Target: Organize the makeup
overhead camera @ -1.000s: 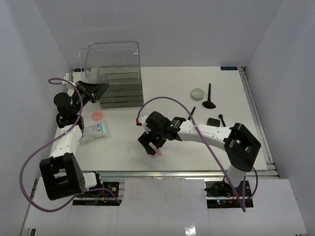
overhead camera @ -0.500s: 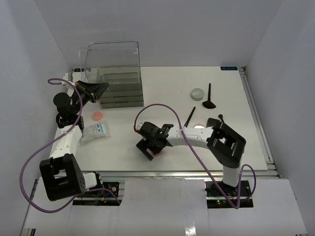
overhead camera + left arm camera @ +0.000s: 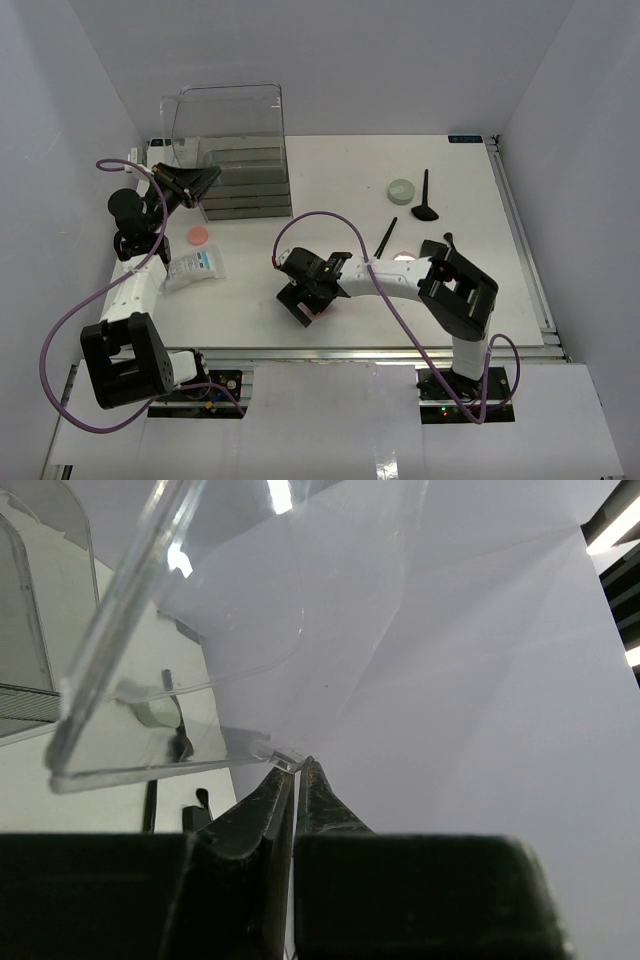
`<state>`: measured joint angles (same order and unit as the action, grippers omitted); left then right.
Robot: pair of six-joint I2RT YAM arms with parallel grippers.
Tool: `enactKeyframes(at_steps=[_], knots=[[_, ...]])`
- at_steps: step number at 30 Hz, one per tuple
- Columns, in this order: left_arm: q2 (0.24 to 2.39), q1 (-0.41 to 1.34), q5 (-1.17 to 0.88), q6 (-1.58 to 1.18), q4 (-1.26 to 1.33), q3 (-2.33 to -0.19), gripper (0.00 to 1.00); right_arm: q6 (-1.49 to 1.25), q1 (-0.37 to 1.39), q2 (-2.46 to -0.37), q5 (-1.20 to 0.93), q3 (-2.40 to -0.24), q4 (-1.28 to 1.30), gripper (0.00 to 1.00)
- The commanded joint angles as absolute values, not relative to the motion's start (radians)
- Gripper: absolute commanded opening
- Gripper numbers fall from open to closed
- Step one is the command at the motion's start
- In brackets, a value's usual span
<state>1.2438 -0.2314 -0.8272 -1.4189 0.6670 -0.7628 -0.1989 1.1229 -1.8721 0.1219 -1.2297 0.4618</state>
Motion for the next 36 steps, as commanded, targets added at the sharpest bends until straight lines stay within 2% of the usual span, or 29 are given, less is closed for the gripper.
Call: enactKeyframes(at_steps=[1,4,15,16,19,21,26,36], knots=[[1.208,-0.226,-0.842,-1.417,0.723,-0.8,0.0,-0.184,1.086,-1.886,0.085,-1.211,0.44,0.99],[1.207,-0.225,-0.84,-1.417,0.722,-0.802,0.0,-0.172,1.068,-1.893,0.053,-1.201,0.43,0.91],[1.214,-0.225,-0.837,-1.424,0.725,-0.817,0.0,-0.008,1.052,-1.856,0.113,-1.165,0.383,0.34],[1.215,-0.225,-0.835,-1.427,0.728,-0.819,0.0,0.036,1.052,-1.852,0.134,-1.175,0.385,0.24],[1.217,-0.225,-0.833,-1.439,0.739,-0.822,0.0,0.177,1.052,-1.828,0.144,-1.205,0.384,0.13],[1.221,-0.227,-0.833,-1.45,0.752,-0.825,0.0,0.27,1.052,-1.802,0.121,-1.23,0.385,0.08],[1.227,-0.227,-0.831,-1.468,0.764,-0.839,0.0,0.515,1.052,-1.765,0.133,-1.373,0.38,0.08],[1.233,-0.225,-0.828,-1.494,0.759,-0.875,0.0,1.001,1.059,-1.887,0.257,-1.661,0.147,0.08]])
